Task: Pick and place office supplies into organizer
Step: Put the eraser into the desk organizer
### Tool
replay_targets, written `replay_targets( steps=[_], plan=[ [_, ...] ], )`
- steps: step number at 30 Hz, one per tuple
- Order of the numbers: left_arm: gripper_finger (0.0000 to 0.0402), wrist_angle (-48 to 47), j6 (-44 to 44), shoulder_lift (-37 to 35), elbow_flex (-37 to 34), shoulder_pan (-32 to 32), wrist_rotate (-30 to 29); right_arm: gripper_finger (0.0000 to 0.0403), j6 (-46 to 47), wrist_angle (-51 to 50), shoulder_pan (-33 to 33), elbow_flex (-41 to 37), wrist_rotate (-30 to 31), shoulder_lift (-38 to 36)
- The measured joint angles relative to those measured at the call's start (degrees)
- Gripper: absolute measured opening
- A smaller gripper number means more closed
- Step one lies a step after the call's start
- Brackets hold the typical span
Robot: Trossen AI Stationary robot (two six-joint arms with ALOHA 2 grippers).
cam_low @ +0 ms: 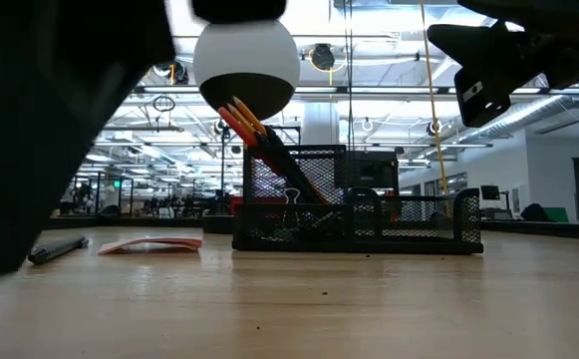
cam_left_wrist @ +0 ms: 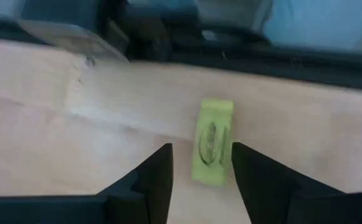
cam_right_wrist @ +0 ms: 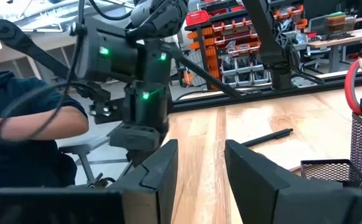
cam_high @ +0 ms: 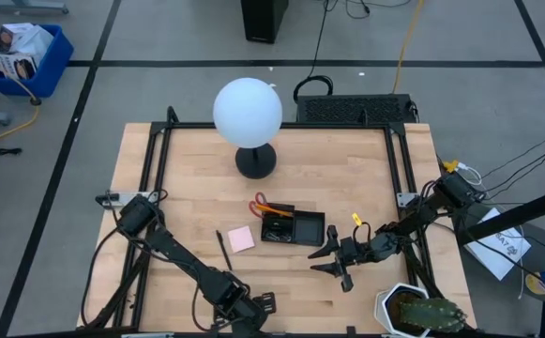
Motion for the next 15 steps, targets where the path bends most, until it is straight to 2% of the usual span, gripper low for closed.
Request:
replay_targets(
  steps=[9, 15],
  plan=[
    [0.014, 0.8, -0.2, 1.6, 0.0, 0.3, 0.3, 0.0128, 0.0, -0.2, 0.0, 0.0, 0.0, 0.0],
    [0.0138, -1.1, -0.3, 1.8, 0.0, 0.2, 2.8, 0.0128, 0.0, -0.2, 0.0, 0.0, 0.0, 0.0]
  ],
)
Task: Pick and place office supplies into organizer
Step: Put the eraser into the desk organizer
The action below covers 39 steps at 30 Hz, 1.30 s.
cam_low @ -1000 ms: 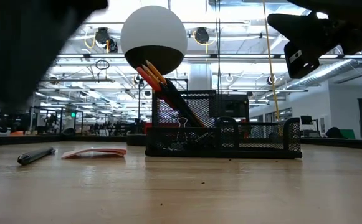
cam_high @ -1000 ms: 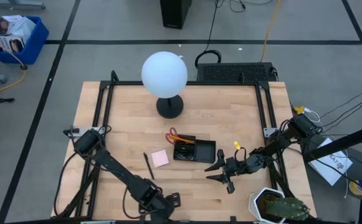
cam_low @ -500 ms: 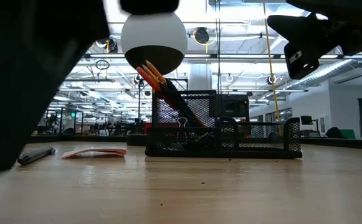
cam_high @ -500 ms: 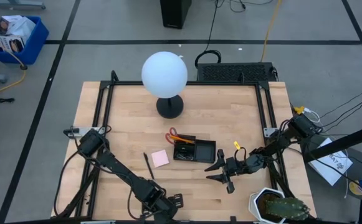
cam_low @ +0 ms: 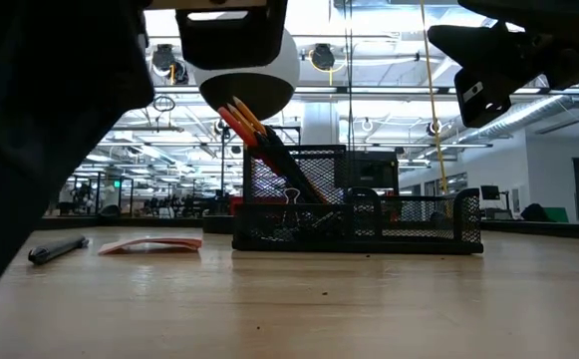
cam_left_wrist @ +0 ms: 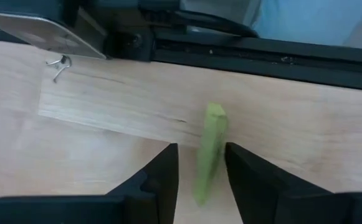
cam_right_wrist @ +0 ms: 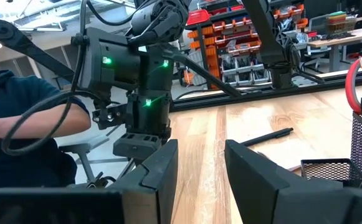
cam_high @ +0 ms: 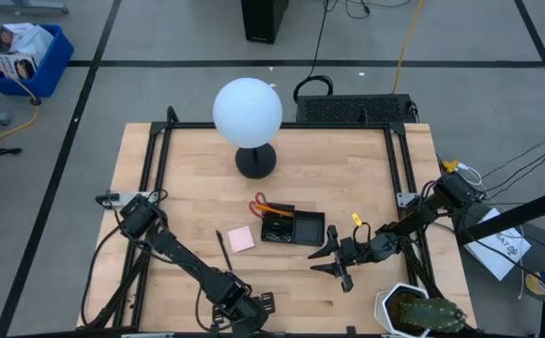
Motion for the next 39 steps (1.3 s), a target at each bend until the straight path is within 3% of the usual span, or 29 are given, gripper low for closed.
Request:
replay_targets(
  steps=[10, 23, 29, 35, 39],
  plan=[
    [0.013, 0.0, -0.5, 0.8, 0.1, 0.3, 0.6, 0.0128, 0.0, 0.0, 0.0, 0.0, 0.0, 0.0],
    [0.0018, 0.4, -2.1, 1.3, -0.1, 1.4, 1.6, 0.0128, 0.0, 0.0, 0.0, 0.0, 0.0, 0.0],
    [0.0039, 1.2, -6.3, 0.9, -0.1, 2.7, 2.0, 0.0128, 0.0, 0.0, 0.0, 0.0, 0.0, 0.0],
    [0.0035, 0.2, -12.5, -1.4, -0.4, 5.7, -3.6, 0.0128, 0.0, 0.0, 0.0, 0.0, 0.0, 0.0],
    [0.0016, -1.7, -16.9, -3.0, -0.3, 7.5, -13.4, 0.0128, 0.0, 0.0, 0.0, 0.0, 0.0, 0.0]
  ],
)
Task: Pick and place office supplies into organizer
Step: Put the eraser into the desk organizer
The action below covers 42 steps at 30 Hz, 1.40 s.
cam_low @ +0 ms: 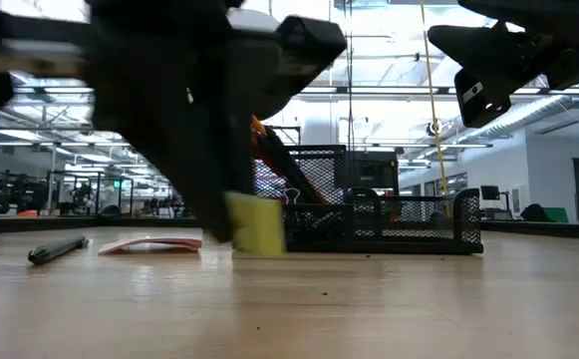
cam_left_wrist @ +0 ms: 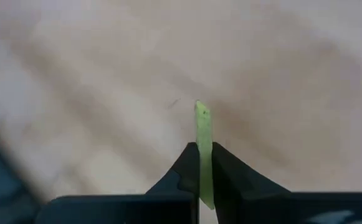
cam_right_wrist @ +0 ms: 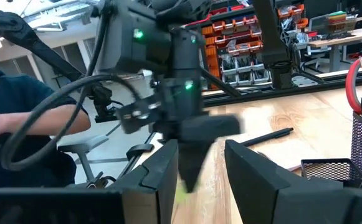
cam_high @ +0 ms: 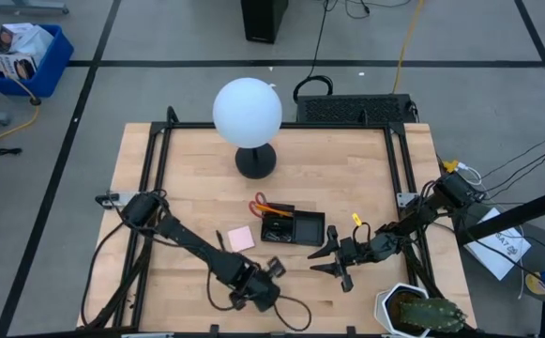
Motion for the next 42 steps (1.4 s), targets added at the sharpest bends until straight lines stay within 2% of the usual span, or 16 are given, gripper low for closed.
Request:
replay_targets(
  steps=[9, 14, 19, 23, 27, 35, 38, 42],
  plan=[
    [0.0043, -3.2, -10.7, -1.8, 0.0, 7.0, -7.1, 0.0128, 0.0, 0.0, 0.0, 0.0, 0.0, 0.0],
    [0.0016, -3.5, -12.6, -1.8, 0.1, 10.8, -7.1, 0.0128, 0.0, -0.1, 0.0, 0.0, 0.0, 0.0],
    [0.0022, -4.2, -12.8, -1.8, 0.1, 12.8, -4.7, 0.0128, 0.0, 0.0, 0.0, 0.0, 0.0, 0.0],
    [0.0036, -6.0, -13.2, -1.9, 0.2, 13.4, -4.9, 0.0128, 0.0, 0.0, 0.0, 0.0, 0.0, 0.0],
    [0.002, -7.6, -12.6, -2.0, 0.2, 13.2, -4.8, 0.0128, 0.0, 0.0, 0.0, 0.0, 0.0, 0.0],
    [0.0026, -7.0, -13.9, -8.2, 0.2, 13.1, -7.9, 0.0128, 0.0, 0.0, 0.0, 0.0, 0.0, 0.0],
    [0.0035, -6.6, -15.6, -10.1, 0.2, 14.1, -6.7, 0.0128, 0.0, -0.1, 0.0, 0.0, 0.0, 0.0],
    [0.0019, -7.1, -16.1, -9.5, 0.1, 15.7, -5.5, 0.0128, 0.0, -0.4, 0.0, 0.0, 0.0, 0.0]
  ],
)
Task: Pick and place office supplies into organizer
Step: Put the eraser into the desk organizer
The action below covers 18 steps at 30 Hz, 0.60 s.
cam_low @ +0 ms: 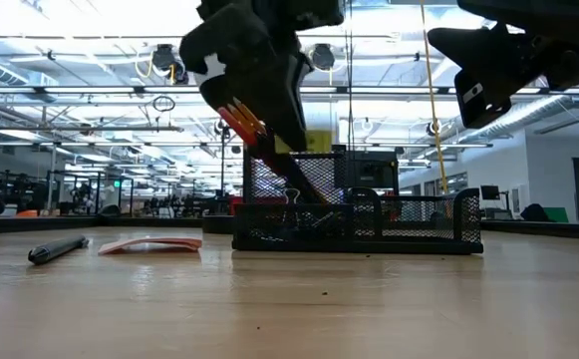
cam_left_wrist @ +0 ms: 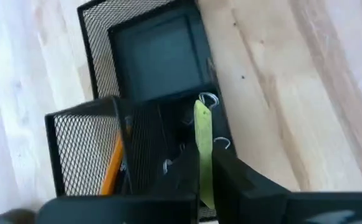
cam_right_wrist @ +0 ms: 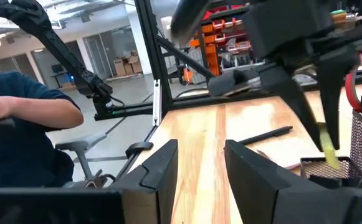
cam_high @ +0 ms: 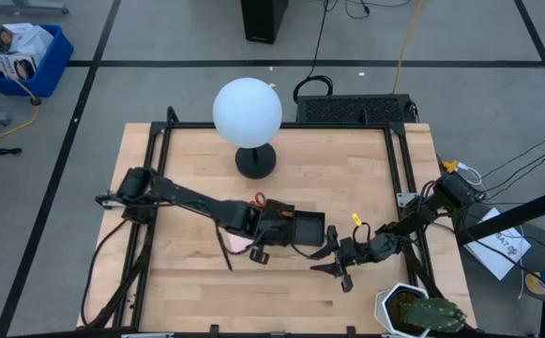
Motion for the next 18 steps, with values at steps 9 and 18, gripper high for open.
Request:
replay_targets(
  steps=[9, 18],
  plan=[
    [0.0059, 4.3, -1.1, 0.9, -3.9, 2.3, 3.8, 0.0128, 0.0, -1.0, 0.0, 0.0, 0.0, 0.0],
    [0.0142, 6.1, -2.7, 0.9, -7.7, 3.3, 2.3, 0.0128, 0.0, -2.2, 0.0, 0.0, 0.0, 0.0]
  ],
)
